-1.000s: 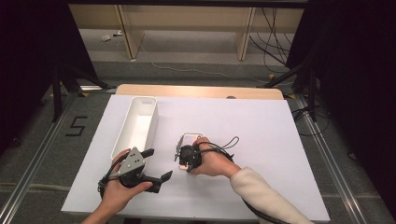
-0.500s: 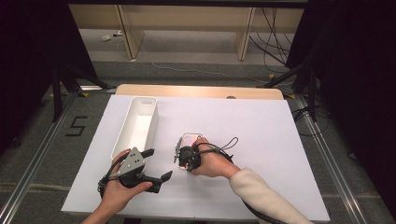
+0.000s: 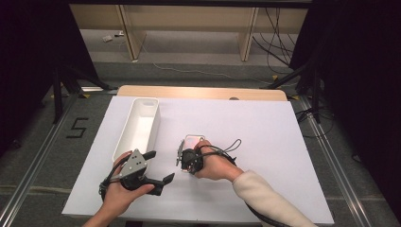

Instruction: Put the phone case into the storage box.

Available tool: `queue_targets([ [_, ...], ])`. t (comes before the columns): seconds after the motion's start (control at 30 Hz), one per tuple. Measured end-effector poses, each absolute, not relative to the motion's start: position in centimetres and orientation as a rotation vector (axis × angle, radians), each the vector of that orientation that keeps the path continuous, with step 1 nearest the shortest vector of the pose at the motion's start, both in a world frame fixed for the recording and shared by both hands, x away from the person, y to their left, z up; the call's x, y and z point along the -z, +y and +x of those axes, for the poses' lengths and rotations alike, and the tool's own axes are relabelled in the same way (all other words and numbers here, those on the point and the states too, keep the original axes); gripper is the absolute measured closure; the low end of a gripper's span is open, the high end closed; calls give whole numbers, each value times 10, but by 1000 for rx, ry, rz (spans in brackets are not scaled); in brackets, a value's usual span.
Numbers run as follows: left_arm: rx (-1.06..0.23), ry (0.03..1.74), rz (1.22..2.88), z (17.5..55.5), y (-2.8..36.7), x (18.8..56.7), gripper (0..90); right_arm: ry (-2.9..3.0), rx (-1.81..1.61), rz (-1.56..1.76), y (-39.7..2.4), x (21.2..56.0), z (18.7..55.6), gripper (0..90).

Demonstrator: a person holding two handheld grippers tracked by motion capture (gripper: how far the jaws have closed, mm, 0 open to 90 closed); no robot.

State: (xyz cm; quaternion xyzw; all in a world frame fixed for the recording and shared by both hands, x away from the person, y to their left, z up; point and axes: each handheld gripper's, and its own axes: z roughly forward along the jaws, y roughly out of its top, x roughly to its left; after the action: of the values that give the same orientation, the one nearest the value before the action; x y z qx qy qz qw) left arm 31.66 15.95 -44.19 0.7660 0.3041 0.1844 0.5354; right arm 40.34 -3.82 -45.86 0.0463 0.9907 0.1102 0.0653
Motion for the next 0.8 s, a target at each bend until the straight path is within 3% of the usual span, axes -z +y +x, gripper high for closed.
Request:
queue_targets([
  [0.8,-439,721,1834,317,160,442,18,2975,-340,47,-44,458,404,886],
])
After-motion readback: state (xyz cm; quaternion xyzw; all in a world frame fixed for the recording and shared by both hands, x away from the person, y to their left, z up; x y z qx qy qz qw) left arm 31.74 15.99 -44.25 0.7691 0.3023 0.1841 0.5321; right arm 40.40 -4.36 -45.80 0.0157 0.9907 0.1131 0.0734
